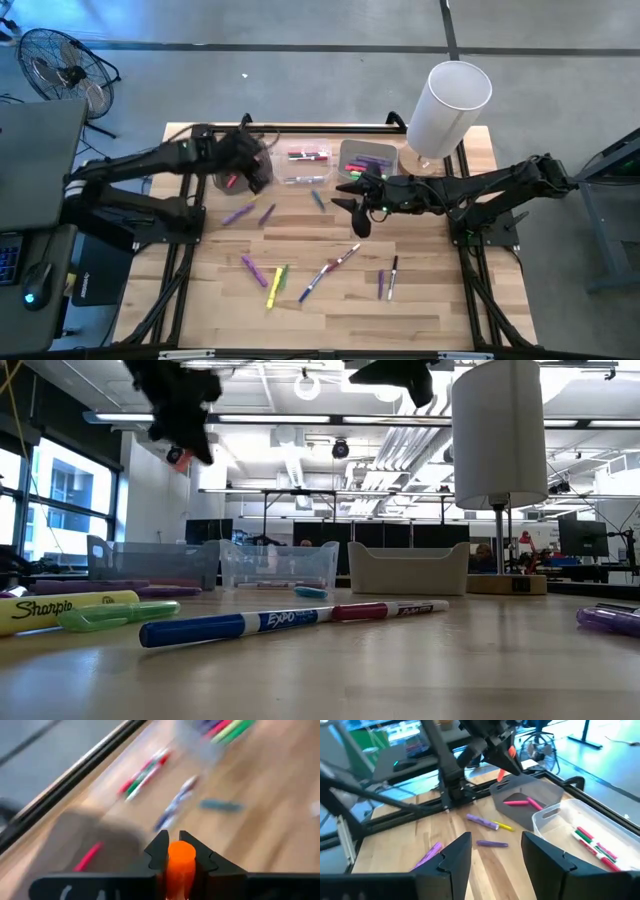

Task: Pick & Place Markers
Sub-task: Put the orange pen into the black bin, then put the black marker pen into the transparent bin

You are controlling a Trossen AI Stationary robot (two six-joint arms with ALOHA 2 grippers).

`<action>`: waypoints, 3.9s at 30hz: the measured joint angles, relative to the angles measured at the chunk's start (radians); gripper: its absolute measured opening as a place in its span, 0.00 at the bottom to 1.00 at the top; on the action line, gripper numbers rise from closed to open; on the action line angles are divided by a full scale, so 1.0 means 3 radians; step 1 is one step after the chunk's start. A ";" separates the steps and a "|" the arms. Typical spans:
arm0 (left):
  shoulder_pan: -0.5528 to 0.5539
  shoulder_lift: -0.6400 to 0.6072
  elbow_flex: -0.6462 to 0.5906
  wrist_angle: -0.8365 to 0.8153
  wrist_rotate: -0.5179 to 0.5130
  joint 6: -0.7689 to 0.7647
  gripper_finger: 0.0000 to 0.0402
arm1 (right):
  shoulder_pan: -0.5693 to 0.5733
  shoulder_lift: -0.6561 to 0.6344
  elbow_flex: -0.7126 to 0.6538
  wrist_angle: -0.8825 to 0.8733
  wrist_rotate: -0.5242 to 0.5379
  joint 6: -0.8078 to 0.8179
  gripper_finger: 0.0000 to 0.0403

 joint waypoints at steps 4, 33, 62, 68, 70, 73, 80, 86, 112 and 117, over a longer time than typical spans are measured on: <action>0.0602 0.0051 -0.0060 -0.0367 0.0223 0.0403 0.07 | 0.0000 0.0000 0.0000 -0.0013 0.0151 0.0223 0.40; 0.1707 0.0371 -0.0606 -0.0066 0.0998 0.1625 0.24 | 0.0253 0.0274 -0.0001 -0.1577 0.0414 0.2727 0.09; -0.1702 -0.0588 -0.0576 0.0555 -0.0204 -0.0124 0.00 | 0.1380 0.1149 0.1146 -0.4168 -0.0499 0.5013 0.00; -0.1851 -0.0564 -0.0766 0.1007 0.0055 -0.0138 0.00 | 0.1383 0.1674 0.1591 -0.4487 -0.0695 0.5326 0.00; -0.1852 -0.0556 -0.0893 0.1193 0.0228 -0.0203 0.00 | 0.1382 0.1785 0.1565 -0.4389 -0.0751 0.5390 0.01; -0.1851 -0.0561 -0.1002 0.1393 0.0398 -0.0366 0.00 | 0.1386 0.1881 0.1460 -0.4259 -0.0907 0.5481 0.05; -0.1847 -0.0559 -0.1053 0.1369 0.0589 -0.0465 0.00 | 0.1406 0.1888 0.1087 -0.4086 -0.1029 0.5703 0.21; -0.1844 -0.0560 -0.1053 0.1368 0.0585 -0.0372 0.00 | 0.1369 0.1888 0.0735 -0.3715 -0.1158 0.5767 0.30; -0.0779 -0.0623 -0.1054 0.0960 0.1174 0.0939 0.00 | 0.0823 0.1897 0.0860 -0.3382 -0.0421 0.4877 0.05; -0.0601 -0.0623 -0.1054 0.0956 0.1167 0.0938 0.00 | 0.0578 0.1894 0.1328 -0.3410 0.0301 0.4058 0.05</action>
